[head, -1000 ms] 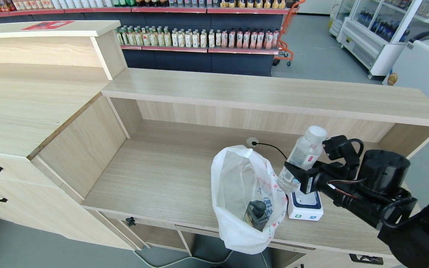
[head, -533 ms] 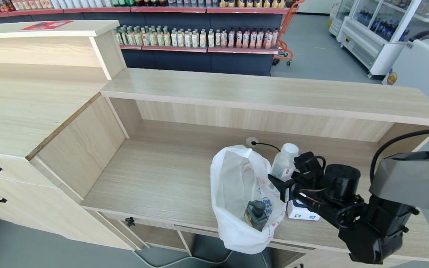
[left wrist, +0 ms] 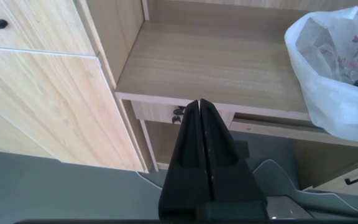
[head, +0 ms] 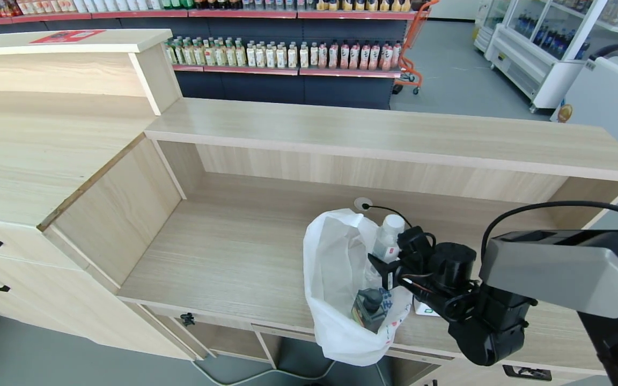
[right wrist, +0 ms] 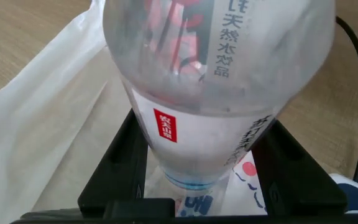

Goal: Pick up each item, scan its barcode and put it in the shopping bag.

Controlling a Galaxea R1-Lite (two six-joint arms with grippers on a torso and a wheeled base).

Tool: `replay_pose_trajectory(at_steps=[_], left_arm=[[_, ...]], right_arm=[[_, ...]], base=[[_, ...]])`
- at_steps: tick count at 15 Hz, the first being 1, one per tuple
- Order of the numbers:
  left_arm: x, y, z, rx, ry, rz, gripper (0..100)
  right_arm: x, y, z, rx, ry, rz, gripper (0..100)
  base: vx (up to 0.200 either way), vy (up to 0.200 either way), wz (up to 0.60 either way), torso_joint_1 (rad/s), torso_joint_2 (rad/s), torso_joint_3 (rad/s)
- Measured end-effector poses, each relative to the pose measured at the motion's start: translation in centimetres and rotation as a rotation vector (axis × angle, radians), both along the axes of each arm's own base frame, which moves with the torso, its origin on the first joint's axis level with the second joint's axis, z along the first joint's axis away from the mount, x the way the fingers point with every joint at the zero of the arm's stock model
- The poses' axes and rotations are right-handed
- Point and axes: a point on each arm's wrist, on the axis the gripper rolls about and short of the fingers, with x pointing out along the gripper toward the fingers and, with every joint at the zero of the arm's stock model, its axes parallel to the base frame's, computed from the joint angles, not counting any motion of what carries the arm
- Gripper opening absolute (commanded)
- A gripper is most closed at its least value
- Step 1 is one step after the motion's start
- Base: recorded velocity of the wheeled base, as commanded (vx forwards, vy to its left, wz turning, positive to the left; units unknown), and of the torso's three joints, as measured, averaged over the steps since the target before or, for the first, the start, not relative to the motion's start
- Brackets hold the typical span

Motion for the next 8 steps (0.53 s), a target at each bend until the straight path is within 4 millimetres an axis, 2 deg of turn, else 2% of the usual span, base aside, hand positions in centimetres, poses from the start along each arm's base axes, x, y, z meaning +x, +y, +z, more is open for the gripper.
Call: replay_pose_trajectory(at_steps=[3, 8], left_arm=[[0.0, 0.0, 0.0, 0.0, 0.0, 0.0, 0], [0.0, 0.0, 0.0, 0.0, 0.0, 0.0, 0]], right_arm=[[0.7, 0.4, -1.2, -0.001, 0.005, 0.003, 0], [1.1, 0.5, -1.9, -0.003, -0.005, 0.0, 0]], base=[[0.0, 0.0, 0.0, 0.0, 0.0, 0.0], [0.0, 0.0, 0.0, 0.0, 0.0, 0.0]])
